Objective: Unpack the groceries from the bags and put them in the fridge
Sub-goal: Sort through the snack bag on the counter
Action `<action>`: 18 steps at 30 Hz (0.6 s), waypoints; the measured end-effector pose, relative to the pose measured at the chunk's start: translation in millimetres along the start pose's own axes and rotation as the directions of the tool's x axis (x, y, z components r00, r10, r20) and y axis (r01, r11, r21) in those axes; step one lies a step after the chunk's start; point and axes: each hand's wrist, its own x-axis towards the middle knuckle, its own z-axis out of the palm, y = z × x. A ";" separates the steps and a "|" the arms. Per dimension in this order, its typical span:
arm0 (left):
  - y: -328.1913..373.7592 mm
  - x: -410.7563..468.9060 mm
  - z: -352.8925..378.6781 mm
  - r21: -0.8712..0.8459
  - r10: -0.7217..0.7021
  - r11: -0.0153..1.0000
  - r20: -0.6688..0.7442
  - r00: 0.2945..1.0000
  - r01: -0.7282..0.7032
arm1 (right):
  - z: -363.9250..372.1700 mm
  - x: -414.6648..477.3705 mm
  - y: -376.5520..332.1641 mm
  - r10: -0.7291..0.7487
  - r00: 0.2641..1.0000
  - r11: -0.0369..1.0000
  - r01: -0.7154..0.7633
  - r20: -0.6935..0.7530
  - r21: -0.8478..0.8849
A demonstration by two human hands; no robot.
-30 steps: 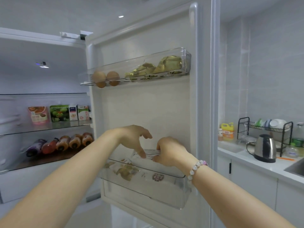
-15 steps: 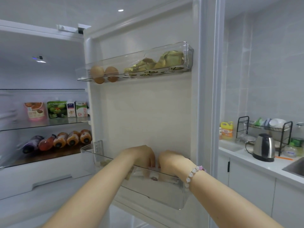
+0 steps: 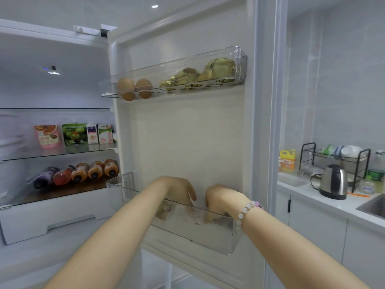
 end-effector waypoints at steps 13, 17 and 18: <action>-1.1 -56.9 18.2 0.188 0.107 0.975 -0.868 0.486 0.120 | -25.4 -42.7 -10.7 -0.134 0.623 0.983 -0.012 -0.770 -0.181; 15.1 -74.1 17.9 0.158 0.127 0.987 -0.902 0.413 0.041 | -33.5 -72.2 -8.8 -0.119 0.520 0.985 -0.047 -0.846 -0.167; 20.5 -77.1 16.5 0.154 0.137 0.988 -0.903 0.407 0.011 | -33.9 -79.5 -6.1 -0.111 0.506 0.984 -0.064 -0.855 -0.166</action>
